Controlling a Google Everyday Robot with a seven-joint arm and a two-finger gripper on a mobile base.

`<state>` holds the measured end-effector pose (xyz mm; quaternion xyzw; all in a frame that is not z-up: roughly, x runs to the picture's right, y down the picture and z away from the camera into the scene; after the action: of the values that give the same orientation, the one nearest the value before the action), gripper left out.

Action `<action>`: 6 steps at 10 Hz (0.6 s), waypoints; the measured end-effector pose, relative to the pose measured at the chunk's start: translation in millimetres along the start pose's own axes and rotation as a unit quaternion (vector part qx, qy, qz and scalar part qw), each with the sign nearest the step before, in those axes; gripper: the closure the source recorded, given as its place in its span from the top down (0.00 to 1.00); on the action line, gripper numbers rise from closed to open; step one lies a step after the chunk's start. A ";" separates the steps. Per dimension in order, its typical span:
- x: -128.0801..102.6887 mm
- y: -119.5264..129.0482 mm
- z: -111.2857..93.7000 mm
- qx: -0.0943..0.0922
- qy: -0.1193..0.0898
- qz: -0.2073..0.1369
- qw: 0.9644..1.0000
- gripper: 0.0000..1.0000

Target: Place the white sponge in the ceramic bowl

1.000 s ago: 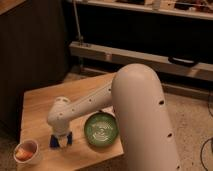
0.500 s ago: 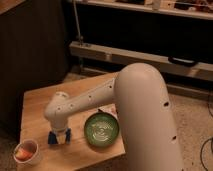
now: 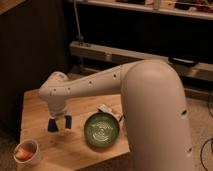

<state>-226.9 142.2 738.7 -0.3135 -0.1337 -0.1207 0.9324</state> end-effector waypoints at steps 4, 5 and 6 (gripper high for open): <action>65.5 31.5 -24.2 0.006 0.007 0.052 0.999 0.00; 81.1 41.4 -33.9 0.008 0.010 0.067 0.998 0.00; 90.9 47.7 -40.4 0.010 0.014 0.079 0.997 0.00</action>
<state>-120.1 141.3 710.9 -0.3120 -0.0972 -0.0499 0.9438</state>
